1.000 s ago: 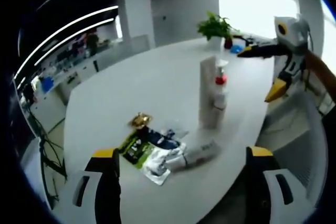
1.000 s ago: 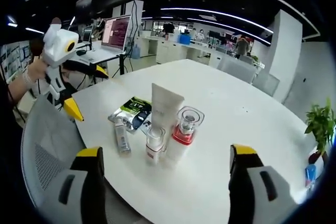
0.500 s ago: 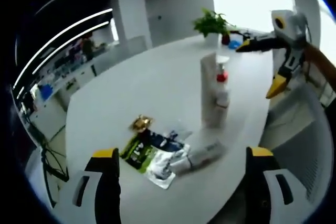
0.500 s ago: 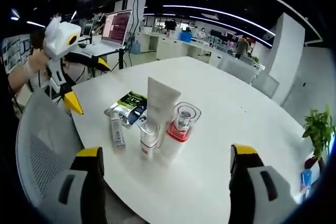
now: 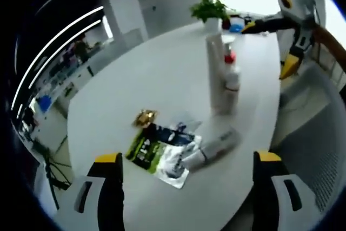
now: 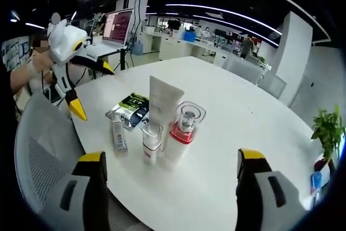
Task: Arrange the skincare products in the storage area until every visible bottle or jar stands upright without overlapping.
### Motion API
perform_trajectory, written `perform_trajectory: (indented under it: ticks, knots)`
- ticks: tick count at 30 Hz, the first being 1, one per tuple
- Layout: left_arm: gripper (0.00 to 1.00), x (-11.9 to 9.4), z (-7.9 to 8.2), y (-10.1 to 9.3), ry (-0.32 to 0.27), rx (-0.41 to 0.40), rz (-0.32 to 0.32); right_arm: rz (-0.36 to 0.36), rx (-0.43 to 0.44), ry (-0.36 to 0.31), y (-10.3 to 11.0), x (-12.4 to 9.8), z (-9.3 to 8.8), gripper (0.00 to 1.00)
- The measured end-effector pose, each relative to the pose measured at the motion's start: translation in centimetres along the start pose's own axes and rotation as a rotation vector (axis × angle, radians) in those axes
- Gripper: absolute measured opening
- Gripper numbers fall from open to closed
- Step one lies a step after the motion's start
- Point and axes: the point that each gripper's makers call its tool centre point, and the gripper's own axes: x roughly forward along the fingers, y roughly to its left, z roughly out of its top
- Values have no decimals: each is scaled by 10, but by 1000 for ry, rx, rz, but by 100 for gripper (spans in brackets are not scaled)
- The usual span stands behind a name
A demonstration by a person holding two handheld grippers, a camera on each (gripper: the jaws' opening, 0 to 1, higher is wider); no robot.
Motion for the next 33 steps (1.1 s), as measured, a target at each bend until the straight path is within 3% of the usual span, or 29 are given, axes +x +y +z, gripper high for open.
perform_trajectory:
  ticks: [10,14,21,33]
  knots:
    - [97,20,-8,-6,36,65,-83,22,14,14,-3,4,-7,98]
    - [93,29,-12,-10,51,129,-114,22,21,10,-4,6,-7,95]
    - [69,44,-19,-13,71,181,-160,31,19,13,-5,8,-7,92]
    - [48,67,-24,-17,106,316,-203,43,25,18,-5,10,-9,90]
